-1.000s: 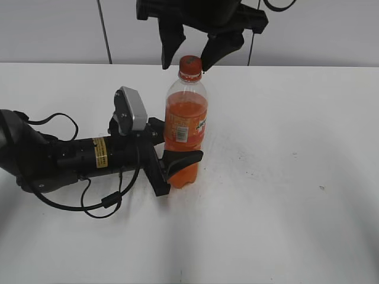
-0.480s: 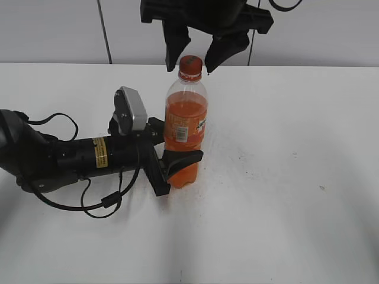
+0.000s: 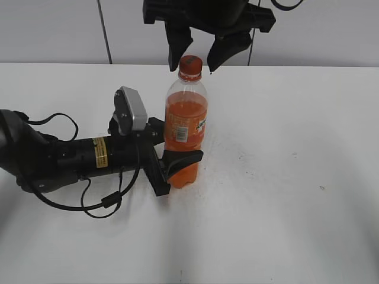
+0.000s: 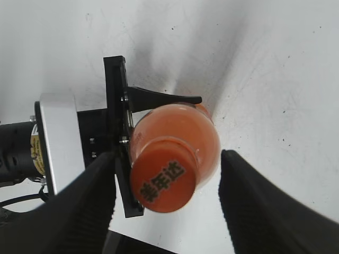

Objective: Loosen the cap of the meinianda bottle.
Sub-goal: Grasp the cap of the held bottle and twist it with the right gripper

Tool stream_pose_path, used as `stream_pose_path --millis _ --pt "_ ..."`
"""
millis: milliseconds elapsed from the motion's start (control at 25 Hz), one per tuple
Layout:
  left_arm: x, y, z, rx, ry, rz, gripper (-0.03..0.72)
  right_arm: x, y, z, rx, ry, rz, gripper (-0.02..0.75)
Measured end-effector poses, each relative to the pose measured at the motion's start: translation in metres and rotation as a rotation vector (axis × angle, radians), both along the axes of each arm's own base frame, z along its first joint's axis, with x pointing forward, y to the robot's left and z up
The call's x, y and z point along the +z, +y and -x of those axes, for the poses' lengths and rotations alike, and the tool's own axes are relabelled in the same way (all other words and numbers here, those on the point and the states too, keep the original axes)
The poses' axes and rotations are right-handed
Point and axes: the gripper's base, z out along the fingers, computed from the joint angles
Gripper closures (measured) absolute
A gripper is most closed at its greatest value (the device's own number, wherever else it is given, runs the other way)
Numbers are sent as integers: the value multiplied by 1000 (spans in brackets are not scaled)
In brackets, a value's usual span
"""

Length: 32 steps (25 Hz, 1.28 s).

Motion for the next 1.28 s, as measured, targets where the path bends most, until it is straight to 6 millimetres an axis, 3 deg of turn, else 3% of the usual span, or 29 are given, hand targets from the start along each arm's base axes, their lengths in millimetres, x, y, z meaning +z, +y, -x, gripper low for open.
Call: stream_pose_path --millis 240,440,680,1080,1280 --pt "0 0 0 0 0 0 291 0 0 0 0 0 0 288" --pt "0 0 0 0 0 0 291 0 0 0 0 0 -1 475" --pt "0 0 0 1 0 0 291 0 0 0 52 -17 14 473" --pt "0 0 0 0 -1 0 291 1 4 3 814 -229 191 473" --pt "0 0 0 -2 -2 -2 291 2 3 4 1044 -306 255 473"
